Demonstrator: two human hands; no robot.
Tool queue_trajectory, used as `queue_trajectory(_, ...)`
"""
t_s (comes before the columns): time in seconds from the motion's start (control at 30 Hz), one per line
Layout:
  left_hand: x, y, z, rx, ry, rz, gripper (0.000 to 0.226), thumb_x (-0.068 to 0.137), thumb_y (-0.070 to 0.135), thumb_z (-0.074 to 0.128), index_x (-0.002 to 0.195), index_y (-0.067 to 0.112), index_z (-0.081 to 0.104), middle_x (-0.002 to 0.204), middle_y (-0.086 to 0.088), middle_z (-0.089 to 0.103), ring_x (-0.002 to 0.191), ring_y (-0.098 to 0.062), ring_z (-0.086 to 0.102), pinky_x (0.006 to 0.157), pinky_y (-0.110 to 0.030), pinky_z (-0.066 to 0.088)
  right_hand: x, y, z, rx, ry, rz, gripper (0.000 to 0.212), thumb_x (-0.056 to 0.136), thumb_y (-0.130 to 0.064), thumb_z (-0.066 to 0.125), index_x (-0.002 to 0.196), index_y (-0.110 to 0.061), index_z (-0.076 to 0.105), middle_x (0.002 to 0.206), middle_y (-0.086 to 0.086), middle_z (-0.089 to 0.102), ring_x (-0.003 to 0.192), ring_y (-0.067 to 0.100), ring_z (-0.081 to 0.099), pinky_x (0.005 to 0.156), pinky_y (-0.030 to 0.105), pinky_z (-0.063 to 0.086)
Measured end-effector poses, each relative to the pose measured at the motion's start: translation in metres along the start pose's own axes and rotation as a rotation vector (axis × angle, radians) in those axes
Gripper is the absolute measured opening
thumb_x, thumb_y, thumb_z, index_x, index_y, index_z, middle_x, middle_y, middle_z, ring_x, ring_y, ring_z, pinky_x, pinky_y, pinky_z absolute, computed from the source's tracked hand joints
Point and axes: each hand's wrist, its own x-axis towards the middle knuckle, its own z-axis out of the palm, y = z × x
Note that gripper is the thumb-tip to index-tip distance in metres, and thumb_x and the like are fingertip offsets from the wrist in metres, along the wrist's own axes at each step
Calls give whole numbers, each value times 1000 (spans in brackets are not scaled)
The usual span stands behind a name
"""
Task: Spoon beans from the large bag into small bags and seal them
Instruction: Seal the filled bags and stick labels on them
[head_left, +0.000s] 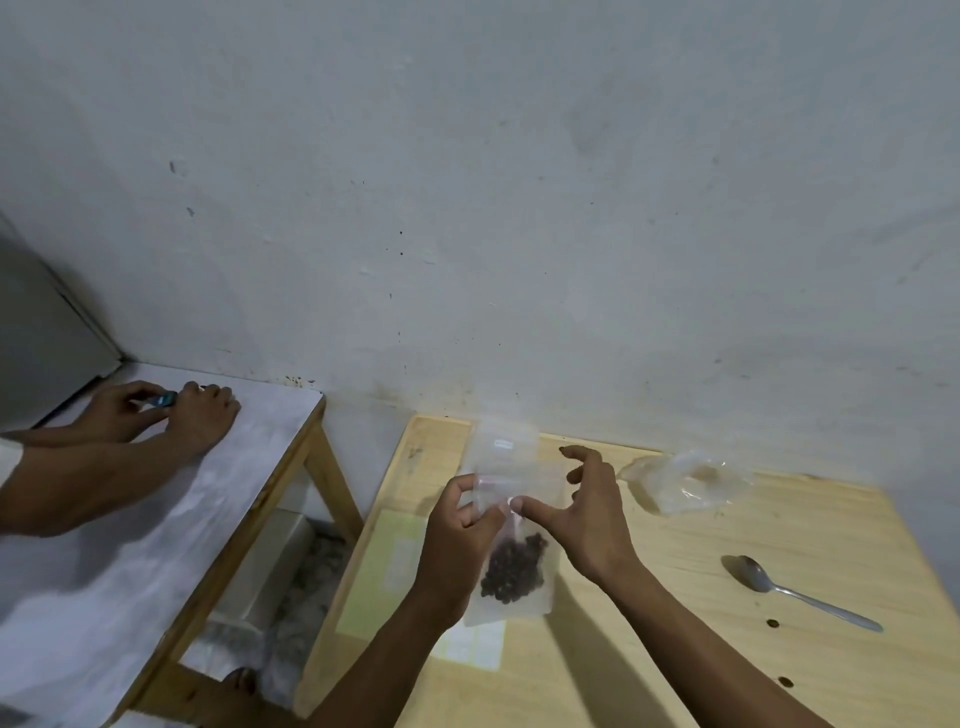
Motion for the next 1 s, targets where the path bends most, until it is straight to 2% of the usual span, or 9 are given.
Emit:
queue_trajectory(0.07, 2, -1, -2, 8, -15, 5, 34, 88, 11, 73, 117, 19, 58, 107, 9, 72, 93, 4, 69, 72, -11, 52, 1, 1, -3, 103, -69, 56, 67, 63, -49, 87, 115, -25, 51, 103, -11, 61, 89, 6, 60, 70, 22, 47)
queue_trajectory(0.17, 3, -2, -2, 33, -1, 12, 33, 88, 9, 72, 116, 19, 59, 101, 4, 74, 87, -4, 72, 71, -17, 56, 4, 8, -5, 171, -130, 88, 43, 68, -39, 87, 99, -23, 61, 83, -5, 73, 72, 10, 67, 60, 20, 46)
queue_trajectory(0.27, 5, -5, -2, 25, 29, 1, 30, 87, 7, 72, 112, 19, 62, 99, 1, 74, 84, -7, 72, 69, -18, 57, 8, 14, -6, 158, -126, 84, 27, 74, -32, 82, 91, -25, 63, 76, 7, 72, 73, 27, 68, 66, 39, 51)
queue_trajectory(0.43, 12, -12, 0, -30, 39, -70, 28, 84, 10, 74, 108, 21, 64, 102, -2, 74, 93, -17, 71, 80, -34, 60, 10, 19, -9, 215, -169, 68, 20, 82, -20, 75, 99, -23, 65, 70, 2, 69, 71, 23, 68, 71, 41, 52)
queue_trajectory(0.53, 18, -16, 1, -93, 62, -107, 26, 84, 9, 71, 107, 20, 65, 102, -6, 73, 94, -23, 71, 75, -34, 57, 8, 20, -10, 319, -237, 53, 24, 90, -9, 64, 109, -23, 65, 72, 1, 65, 68, 11, 63, 66, 21, 47)
queue_trajectory(0.6, 25, -19, 0, -111, 69, -129, 24, 85, 13, 70, 106, 21, 65, 105, -10, 72, 96, -27, 71, 78, -39, 58, 6, 24, -11, 338, -286, 51, 30, 92, -6, 60, 117, -23, 62, 78, 5, 66, 70, 9, 63, 64, 14, 45)
queue_trajectory(0.77, 38, -14, -2, -165, 110, -122, 19, 91, 9, 65, 109, 14, 63, 101, -7, 71, 86, -18, 70, 70, -26, 55, -1, 45, -1, 333, -354, 43, 47, 92, -2, 59, 126, -34, 56, 83, 8, 69, 80, 26, 68, 76, 40, 57)
queue_trajectory(0.9, 45, -24, -2, 55, 32, -140, 29, 95, 11, 58, 122, 21, 54, 108, 0, 66, 92, -9, 63, 65, -17, 48, 3, 58, 9, 363, -248, 65, 60, 91, 1, 59, 134, -39, 48, 81, 12, 69, 76, 24, 66, 72, 36, 56)
queue_trajectory(1.0, 47, -37, -5, 160, -71, -162, 37, 97, 3, 50, 128, 25, 52, 111, -1, 64, 94, -9, 62, 63, -11, 49, 11, 64, 15, 410, -185, 147, 62, 90, 3, 60, 131, -42, 49, 82, 17, 67, 74, 20, 63, 71, 37, 57)
